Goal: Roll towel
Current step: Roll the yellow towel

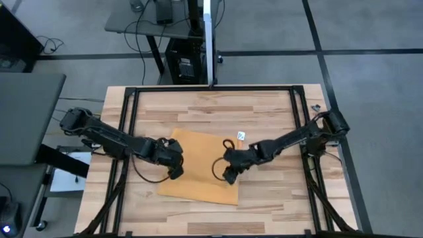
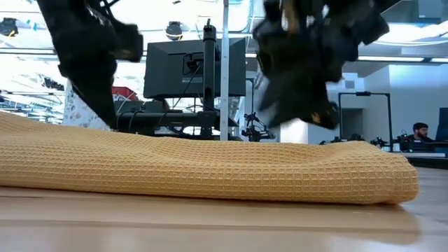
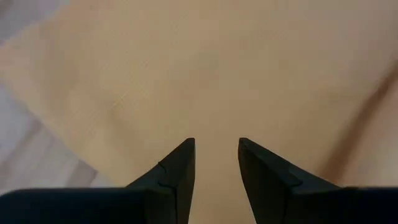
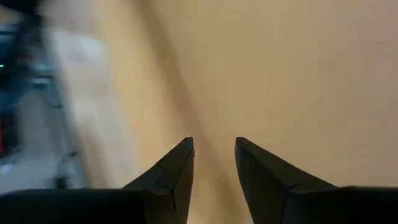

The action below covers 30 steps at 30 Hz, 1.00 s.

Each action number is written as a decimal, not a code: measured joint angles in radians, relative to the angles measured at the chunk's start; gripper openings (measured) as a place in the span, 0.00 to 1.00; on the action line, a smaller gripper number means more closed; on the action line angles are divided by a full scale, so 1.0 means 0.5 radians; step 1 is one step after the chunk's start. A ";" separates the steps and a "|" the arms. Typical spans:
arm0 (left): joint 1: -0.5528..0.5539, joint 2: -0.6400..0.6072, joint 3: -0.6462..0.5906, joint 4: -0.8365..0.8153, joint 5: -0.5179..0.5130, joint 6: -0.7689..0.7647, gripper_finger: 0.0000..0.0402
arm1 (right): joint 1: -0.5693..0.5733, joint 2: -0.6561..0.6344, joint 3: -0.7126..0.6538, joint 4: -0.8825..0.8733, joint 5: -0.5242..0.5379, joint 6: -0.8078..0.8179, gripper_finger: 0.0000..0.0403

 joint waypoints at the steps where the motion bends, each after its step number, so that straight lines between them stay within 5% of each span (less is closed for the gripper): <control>1: 0.000 0.042 0.000 0.004 0.004 0.007 0.27 | -0.024 0.000 0.000 -0.097 0.019 0.000 0.28; 10: -0.013 0.403 0.005 0.201 0.119 -0.202 0.27 | -0.076 0.001 -0.025 -0.299 0.127 -0.068 0.28; 24: -0.089 0.411 0.002 0.291 0.125 -0.455 0.27 | -0.375 -0.004 -0.071 -0.500 0.152 -0.582 0.28; 30: -0.060 0.287 0.206 -0.197 0.032 -0.265 0.27 | -0.457 -0.224 -0.009 -0.498 -0.122 -0.824 0.28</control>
